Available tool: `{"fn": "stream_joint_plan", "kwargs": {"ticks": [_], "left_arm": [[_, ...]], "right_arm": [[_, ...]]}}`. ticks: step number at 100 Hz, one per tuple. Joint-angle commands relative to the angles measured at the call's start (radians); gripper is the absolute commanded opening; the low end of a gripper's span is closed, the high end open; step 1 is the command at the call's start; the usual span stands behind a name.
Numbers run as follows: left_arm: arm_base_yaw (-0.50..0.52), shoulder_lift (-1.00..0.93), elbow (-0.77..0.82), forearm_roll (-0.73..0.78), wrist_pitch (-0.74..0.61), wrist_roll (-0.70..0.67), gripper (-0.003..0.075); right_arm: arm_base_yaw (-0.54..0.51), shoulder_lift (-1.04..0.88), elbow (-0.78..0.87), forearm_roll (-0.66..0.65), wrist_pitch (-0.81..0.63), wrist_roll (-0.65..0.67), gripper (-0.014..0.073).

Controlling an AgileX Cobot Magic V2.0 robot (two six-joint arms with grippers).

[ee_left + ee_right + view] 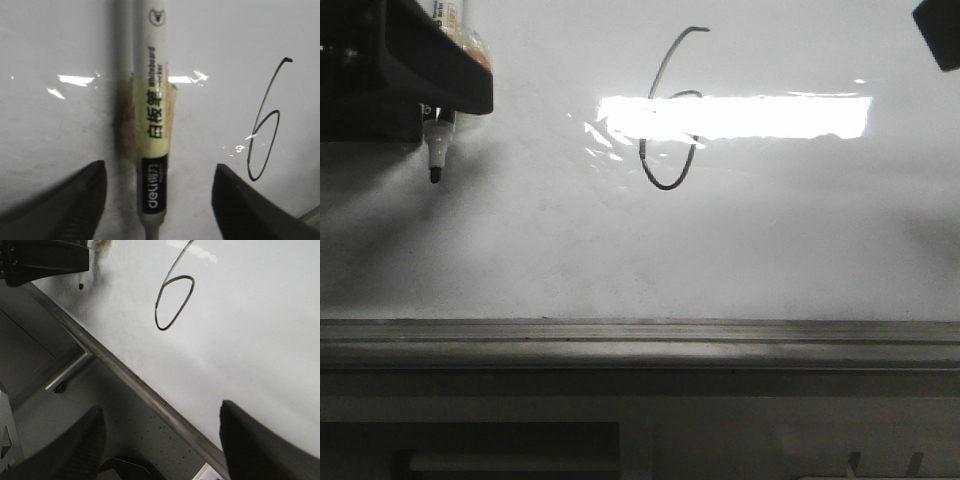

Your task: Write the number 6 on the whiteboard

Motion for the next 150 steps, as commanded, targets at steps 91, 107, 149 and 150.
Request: {"fn": "stream_joint_plan", "kwargs": {"ticks": [91,107,149,150], "left_arm": [[0.003,-0.764,0.037,0.553,0.346,0.005,-0.0020],[0.003,-0.905,0.159,0.530,0.265,0.005,-0.0020],[0.003,-1.059,0.367,0.362,0.008,0.005,-0.0020],[0.003,-1.059,0.367,0.362,0.005,0.005,-0.0020]], "right_arm": [[-0.003,-0.522,0.222,0.063,-0.343,-0.007,-0.0045],[-0.003,-0.700,0.343,0.063,-0.402,-0.007,-0.0045],[-0.003,-0.811,0.445,0.072,-0.439,-0.007,-0.0045],[-0.003,-0.811,0.445,0.072,-0.439,-0.007,-0.0045]]}}
